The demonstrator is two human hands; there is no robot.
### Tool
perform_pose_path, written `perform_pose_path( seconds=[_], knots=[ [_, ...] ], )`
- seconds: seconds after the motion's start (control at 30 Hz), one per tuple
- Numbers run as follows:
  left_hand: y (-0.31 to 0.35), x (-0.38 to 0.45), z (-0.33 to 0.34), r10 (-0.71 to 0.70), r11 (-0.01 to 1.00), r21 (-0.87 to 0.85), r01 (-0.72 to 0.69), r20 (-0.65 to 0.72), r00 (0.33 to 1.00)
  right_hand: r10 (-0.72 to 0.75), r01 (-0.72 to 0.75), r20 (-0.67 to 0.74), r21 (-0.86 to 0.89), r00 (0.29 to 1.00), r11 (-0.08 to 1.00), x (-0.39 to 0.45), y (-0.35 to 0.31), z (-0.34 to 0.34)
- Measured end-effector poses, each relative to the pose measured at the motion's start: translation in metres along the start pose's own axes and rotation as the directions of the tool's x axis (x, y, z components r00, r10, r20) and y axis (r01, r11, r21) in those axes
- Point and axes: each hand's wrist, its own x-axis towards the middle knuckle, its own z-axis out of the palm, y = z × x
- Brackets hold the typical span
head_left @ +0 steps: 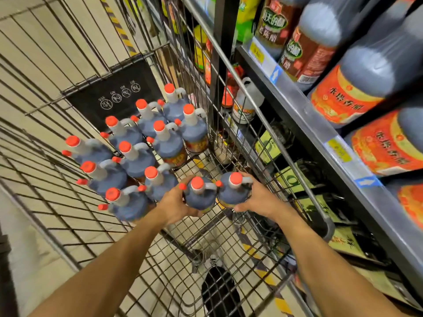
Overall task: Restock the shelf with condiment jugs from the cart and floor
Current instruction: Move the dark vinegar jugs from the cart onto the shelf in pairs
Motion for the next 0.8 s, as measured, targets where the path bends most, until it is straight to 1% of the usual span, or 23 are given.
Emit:
perform_pose_path(
  seconds=[0.1, 0.3, 0.4, 0.53, 0.67, 0.8],
  knots=[
    [0.002, 0.002, 0.0, 0.018, 0.999, 0.044, -0.019, 0.021, 1.0, -0.012, 0.012, 0.002, 0.022, 1.0, 1.0, 0.005, 0.003, 0.002],
    [0.0, 0.001, 0.004, 0.06, 0.994, 0.09, -0.06, 0.002, 0.998, -0.01, 0.008, 0.043, 0.042, 0.999, 0.999, 0.007, -0.001, -0.002],
    [0.005, -0.002, 0.003, 0.097, 0.985, 0.142, -0.095, -0.005, 0.995, 0.027, -0.029, 0.031, 0.051, 0.999, 0.998, 0.005, 0.004, -0.002],
    [0.012, -0.005, -0.001, 0.117, 0.967, 0.225, -0.119, 0.02, 0.993, 0.055, -0.056, 0.02, 0.049, 0.998, 0.997, 0.005, 0.01, 0.0],
    [0.007, -0.006, -0.001, 0.119, 0.969, 0.213, -0.124, 0.033, 0.992, 0.056, -0.057, 0.03, 0.048, 0.998, 0.997, 0.005, 0.013, 0.0],
    [-0.002, -0.006, 0.003, 0.09, 0.987, 0.129, -0.093, 0.025, 0.996, 0.051, -0.052, 0.029, 0.058, 0.998, 0.997, 0.009, 0.018, 0.0]
  ],
)
